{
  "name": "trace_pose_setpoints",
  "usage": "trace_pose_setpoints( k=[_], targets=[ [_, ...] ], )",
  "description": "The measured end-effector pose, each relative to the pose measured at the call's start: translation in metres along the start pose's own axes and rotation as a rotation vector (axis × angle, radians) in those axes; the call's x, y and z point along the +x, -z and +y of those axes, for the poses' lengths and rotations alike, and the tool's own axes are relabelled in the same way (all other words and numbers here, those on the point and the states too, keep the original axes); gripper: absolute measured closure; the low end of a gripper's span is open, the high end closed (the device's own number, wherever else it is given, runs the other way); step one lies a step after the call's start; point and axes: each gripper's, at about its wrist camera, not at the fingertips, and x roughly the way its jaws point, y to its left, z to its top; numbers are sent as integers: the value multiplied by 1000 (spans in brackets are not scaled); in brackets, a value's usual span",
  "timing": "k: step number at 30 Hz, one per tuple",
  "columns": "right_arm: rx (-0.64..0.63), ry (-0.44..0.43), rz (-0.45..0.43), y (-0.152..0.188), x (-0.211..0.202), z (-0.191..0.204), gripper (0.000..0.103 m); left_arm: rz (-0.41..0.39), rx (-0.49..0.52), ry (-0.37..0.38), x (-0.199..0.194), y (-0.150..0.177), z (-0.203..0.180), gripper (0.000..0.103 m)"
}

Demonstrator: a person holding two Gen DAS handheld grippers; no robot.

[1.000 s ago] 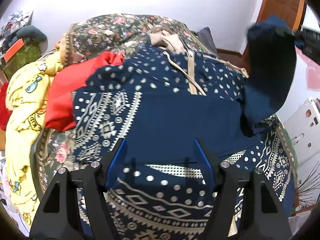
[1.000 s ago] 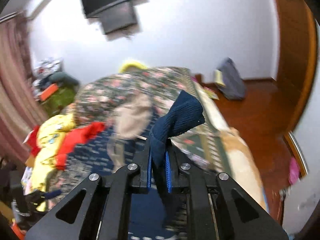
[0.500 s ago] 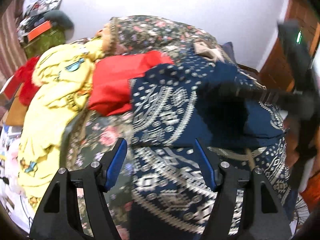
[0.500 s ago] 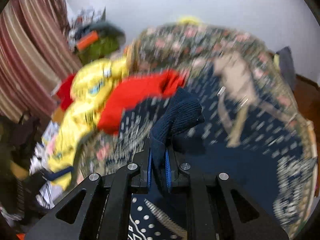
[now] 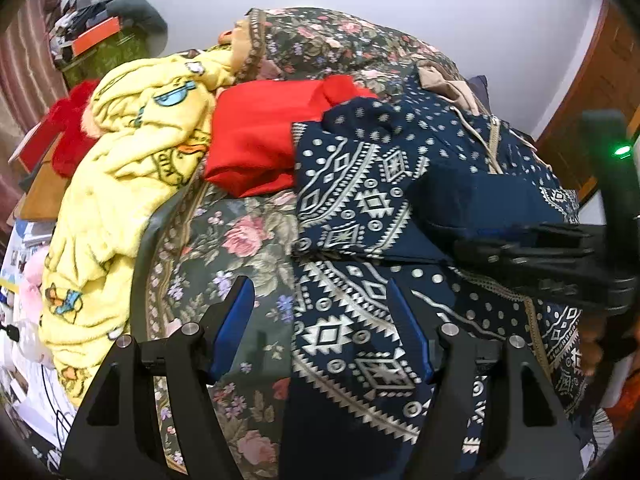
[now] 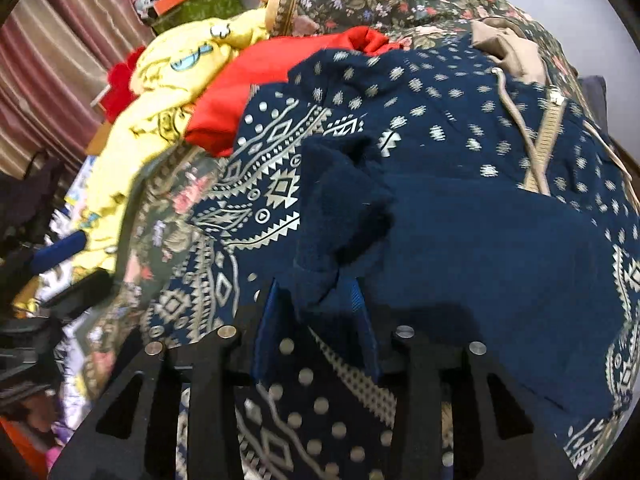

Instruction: Fold large clothes

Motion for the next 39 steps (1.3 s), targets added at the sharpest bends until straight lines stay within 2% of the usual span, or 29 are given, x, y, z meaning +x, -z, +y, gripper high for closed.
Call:
trace_pose_setpoints(
  k=[3, 6, 9, 11, 16, 20, 24, 27, 28, 29, 31, 34, 36, 39],
  targets=[
    [2, -27, -54, 7, -28, -9, 69, 5, 12, 25, 4, -6, -14, 36],
    [5, 4, -122, 16, -58, -25, 64, 20, 15, 63, 11, -12, -30, 36],
    [7, 94, -183, 27, -84, -47, 55, 37, 15, 101, 20, -17, -48, 36],
    [13, 179, -215, 38, -99, -66, 55, 49, 19, 119, 26, -20, -60, 36],
    [79, 288, -226, 63, -115, -112, 55, 104, 26, 128, 57, -32, -87, 36],
    [192, 292, -224, 86, -129, -153, 55, 146, 15, 77, 89, -41, -96, 36],
    [300, 284, -229, 109, -135, -185, 55, 175, -69, 73, 110, -48, -90, 39],
    [367, 293, -239, 122, -133, -201, 55, 155, -130, 90, 112, -51, -84, 61],
    [394, 297, -240, 125, -132, -207, 55, 153, -130, 91, 111, -52, -84, 78],
    [422, 297, -239, 128, -131, -213, 55, 147, -122, 80, 109, -54, -85, 86],
    [464, 279, -240, 132, -130, -221, 55, 119, -121, 47, 103, -59, -84, 90],
    [504, 252, -259, 131, -127, -226, 55, 56, -132, 44, 86, -72, -83, 90],
    [507, 258, -275, 128, -128, -226, 55, -4, -128, 52, 69, -82, -85, 91],
    [502, 249, -284, 121, -127, -225, 55, -134, -87, 46, 32, -98, -89, 91]
  ],
)
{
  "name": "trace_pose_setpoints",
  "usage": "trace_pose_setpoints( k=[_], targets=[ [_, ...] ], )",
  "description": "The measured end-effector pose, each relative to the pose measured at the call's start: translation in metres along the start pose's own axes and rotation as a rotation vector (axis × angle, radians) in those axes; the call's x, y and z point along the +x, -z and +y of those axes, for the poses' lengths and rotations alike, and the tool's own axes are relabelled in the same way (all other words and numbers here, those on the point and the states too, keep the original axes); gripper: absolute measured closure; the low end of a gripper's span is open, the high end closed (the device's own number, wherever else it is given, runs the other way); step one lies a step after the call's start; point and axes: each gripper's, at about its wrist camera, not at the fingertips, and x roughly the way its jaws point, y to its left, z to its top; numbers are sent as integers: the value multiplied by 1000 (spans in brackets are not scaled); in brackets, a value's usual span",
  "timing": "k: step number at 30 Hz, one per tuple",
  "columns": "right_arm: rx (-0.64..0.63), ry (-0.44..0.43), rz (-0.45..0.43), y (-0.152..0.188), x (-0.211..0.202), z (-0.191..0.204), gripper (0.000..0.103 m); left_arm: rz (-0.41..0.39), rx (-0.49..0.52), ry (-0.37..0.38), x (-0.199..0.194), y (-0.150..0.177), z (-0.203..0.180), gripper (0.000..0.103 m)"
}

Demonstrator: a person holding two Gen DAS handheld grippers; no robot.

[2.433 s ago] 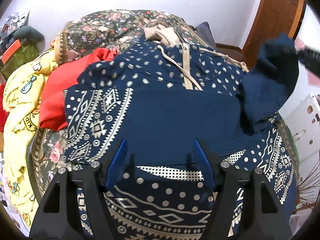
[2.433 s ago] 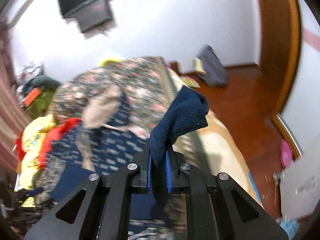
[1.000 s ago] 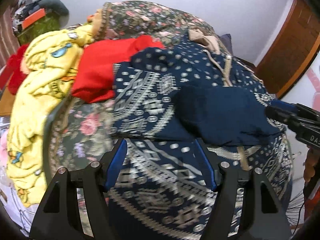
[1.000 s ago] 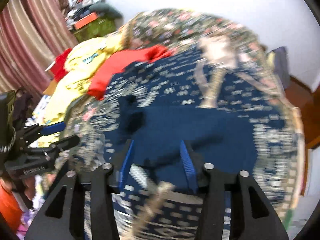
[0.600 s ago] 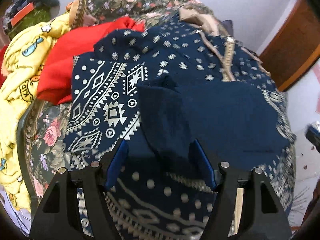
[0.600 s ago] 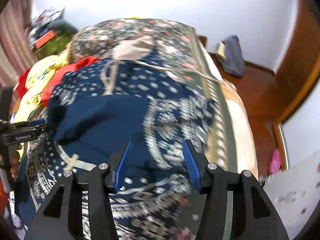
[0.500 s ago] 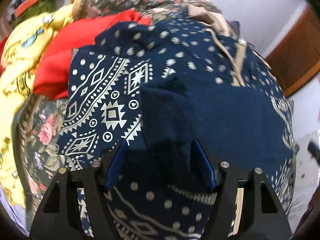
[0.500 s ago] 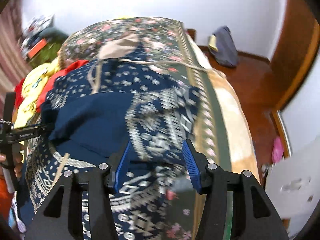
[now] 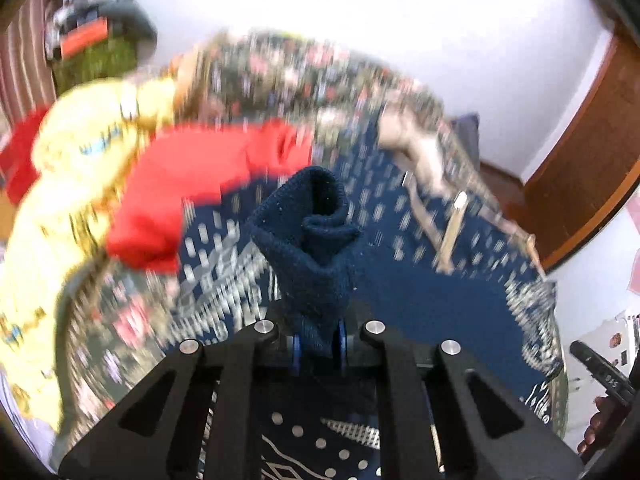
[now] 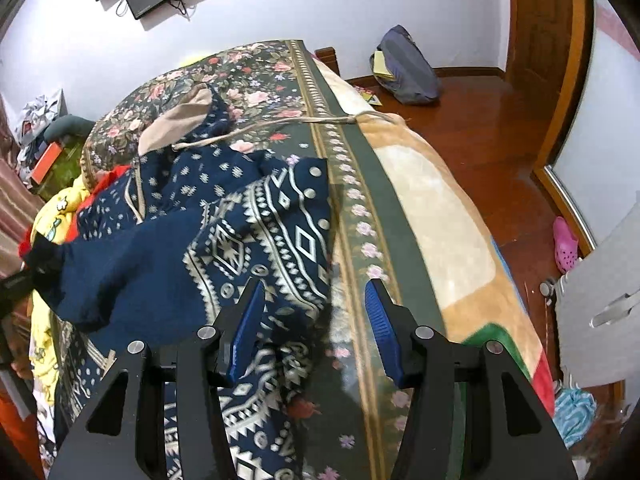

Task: Fold large clothes
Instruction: 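Grasp the sleeve cuff with the left gripper and lift it toward the hood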

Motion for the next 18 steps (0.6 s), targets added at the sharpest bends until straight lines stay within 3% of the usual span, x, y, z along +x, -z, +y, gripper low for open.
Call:
trace_pose_setpoints(
  k=[5, 8, 14, 18],
  targets=[
    [-19, -25, 2, -6, 8, 12, 55, -119, 48, -5, -32, -18, -4, 91],
    [-28, -40, 34, -3, 19, 19, 55, -122, 69, -47, -30, -17, 0, 91],
    [-57, -41, 128, 11, 44, 27, 55, 23, 33, -65, 7, 2, 35, 91],
    [-72, -39, 134, 18, 48, 26, 54, 139, 39, -112, 36, 25, 58, 88]
  ],
)
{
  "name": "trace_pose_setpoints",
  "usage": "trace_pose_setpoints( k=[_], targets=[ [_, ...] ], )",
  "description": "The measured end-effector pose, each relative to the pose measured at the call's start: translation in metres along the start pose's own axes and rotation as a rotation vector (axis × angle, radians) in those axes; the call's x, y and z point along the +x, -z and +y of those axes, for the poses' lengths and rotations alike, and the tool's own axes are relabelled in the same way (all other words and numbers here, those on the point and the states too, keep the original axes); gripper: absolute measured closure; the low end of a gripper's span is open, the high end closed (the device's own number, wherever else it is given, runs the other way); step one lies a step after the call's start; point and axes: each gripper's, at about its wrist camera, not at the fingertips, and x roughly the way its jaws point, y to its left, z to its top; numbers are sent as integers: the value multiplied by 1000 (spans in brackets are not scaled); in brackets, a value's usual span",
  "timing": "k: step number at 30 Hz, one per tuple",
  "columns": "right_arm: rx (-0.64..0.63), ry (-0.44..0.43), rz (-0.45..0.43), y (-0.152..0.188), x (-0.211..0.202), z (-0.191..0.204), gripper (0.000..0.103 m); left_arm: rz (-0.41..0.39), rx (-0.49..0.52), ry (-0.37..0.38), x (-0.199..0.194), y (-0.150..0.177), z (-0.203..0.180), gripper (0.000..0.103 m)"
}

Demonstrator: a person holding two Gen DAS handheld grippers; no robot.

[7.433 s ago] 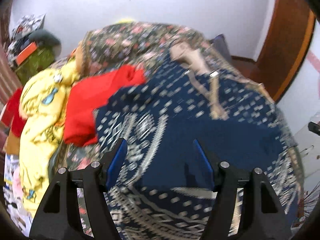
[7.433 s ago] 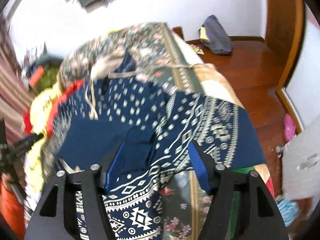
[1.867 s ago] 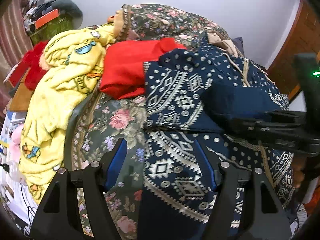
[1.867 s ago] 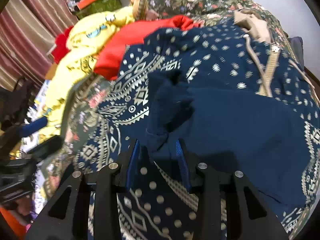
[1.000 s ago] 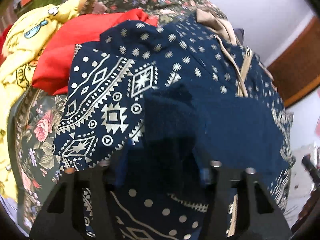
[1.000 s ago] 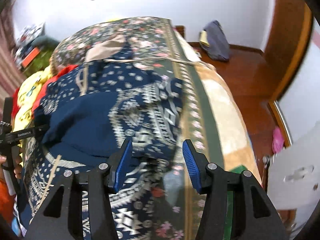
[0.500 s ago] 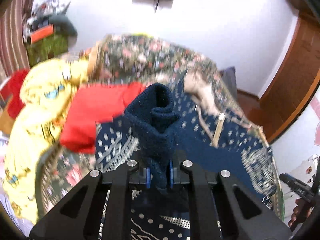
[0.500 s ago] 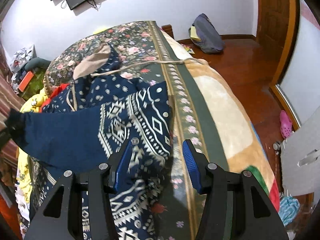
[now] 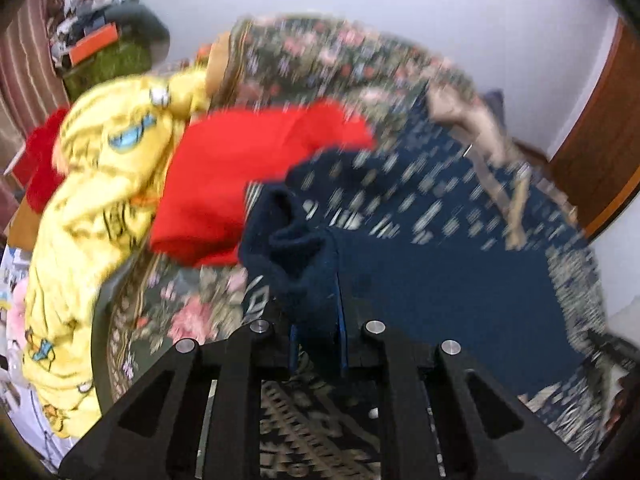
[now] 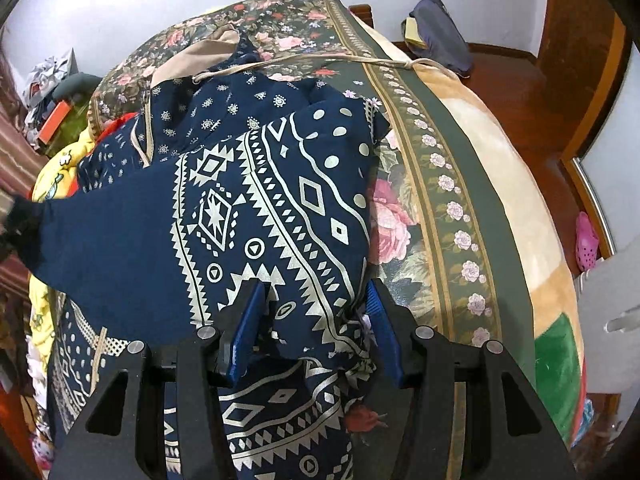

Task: Fold large clothes
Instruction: 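Grasp the sleeve cuff with the left gripper and lift it toward the hood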

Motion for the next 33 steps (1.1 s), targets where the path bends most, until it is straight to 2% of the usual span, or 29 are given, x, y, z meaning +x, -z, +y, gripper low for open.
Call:
trace_pose_setpoints(
  k=[3, 5, 8, 10, 14, 19, 22, 26, 33],
  targets=[
    [3, -4, 1, 0, -2, -2, 50, 83, -37, -21, 21, 14, 21, 75],
    [3, -1, -1, 1, -2, -2, 49, 102, -73, -56, 28, 21, 33, 59],
    [-2, 6, -2, 1, -3, -2, 48, 93, -116, -86, 28, 29, 51, 45],
    [1, 10, 6, 0, -3, -1, 48, 93, -119, -100, 25, 31, 60, 44],
    [3, 4, 29, -6, -6, 1, 48, 65, -62, -166, 7, 22, 71, 44],
    [-20, 5, -29, -24, -31, 3, 48, -4, -19, -162, -22, -2, 74, 44],
    [-32, -18, -83, -42, -49, 7, 48, -52, 20, -126, -39, -21, 61, 44],
    [-62, -32, -155, -66, -70, 21, 48, -107, 65, -46, -54, -48, 33, 37],
    [-153, -51, -217, -107, -76, 59, 46, -98, 121, 74, -42, -92, -29, 37]
  ],
)
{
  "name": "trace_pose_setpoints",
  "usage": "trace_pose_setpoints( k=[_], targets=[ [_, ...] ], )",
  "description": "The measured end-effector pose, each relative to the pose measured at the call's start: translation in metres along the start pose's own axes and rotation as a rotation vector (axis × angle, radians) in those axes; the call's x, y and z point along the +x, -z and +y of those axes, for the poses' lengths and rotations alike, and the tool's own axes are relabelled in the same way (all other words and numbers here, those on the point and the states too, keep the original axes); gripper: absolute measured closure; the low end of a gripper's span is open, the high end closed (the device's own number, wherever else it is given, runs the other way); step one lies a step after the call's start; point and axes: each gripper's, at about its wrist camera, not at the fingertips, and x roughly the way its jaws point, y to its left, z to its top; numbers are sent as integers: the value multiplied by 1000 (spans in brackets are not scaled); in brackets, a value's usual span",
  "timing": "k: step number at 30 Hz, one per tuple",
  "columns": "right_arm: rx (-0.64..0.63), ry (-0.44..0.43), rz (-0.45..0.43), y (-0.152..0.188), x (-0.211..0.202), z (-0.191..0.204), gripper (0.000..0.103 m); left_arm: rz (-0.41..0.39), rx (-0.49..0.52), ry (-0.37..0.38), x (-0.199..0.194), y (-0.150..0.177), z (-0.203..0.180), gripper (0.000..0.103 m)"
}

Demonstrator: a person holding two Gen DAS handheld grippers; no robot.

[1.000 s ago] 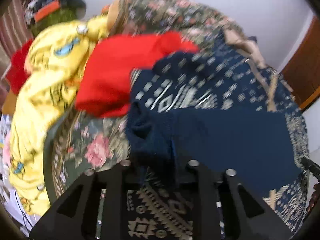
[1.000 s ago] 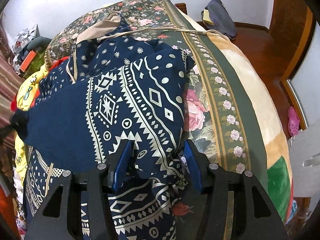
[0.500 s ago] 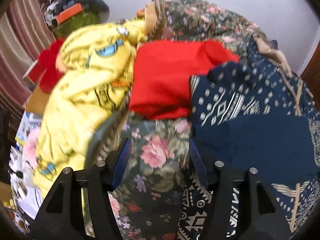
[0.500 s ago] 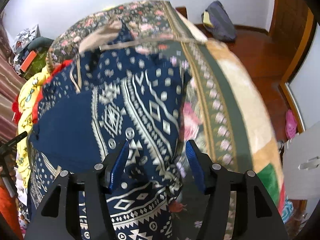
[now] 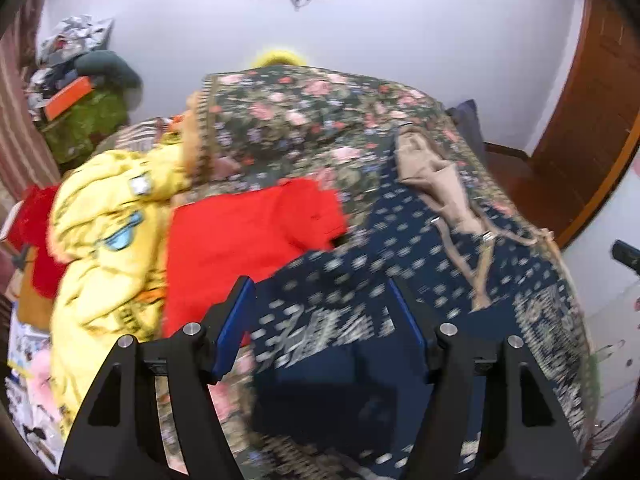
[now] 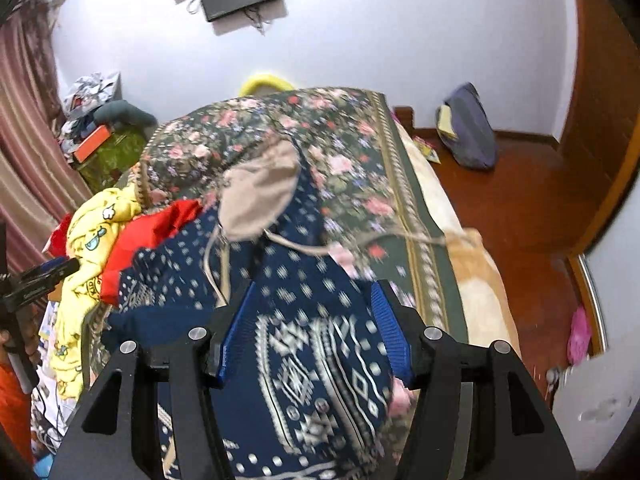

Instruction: Fold large clothes

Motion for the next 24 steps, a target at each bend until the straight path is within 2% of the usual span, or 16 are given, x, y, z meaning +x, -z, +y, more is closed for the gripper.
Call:
trace_pose_setpoints(
  k=[2, 6, 10, 16, 20, 23, 24],
  targets=[
    [-21, -6, 2, -12, 11, 9, 42, 20, -1, 28, 13, -12, -13, 37],
    [-35, -13, 19, -25, 37, 18, 41, 47, 0, 35, 46, -33, -34, 37],
    [19, -45, 85, -39, 78, 15, 41, 112, -32, 71, 86, -47, -44, 37],
    [112, -48, 185, -48, 138, 1, 41, 176, -60, 12, 141, -54, -55, 37],
    [140, -51, 225, -50, 167, -6, 41, 203, -57, 50, 166, -55, -61, 37],
    [166, -68, 242, -49, 182, -10, 41, 204, -109, 136, 180, -53, -62, 37],
    [166, -74, 247, -49, 184, -9, 41, 204, -129, 141, 186, -52, -61, 37]
  ],
)
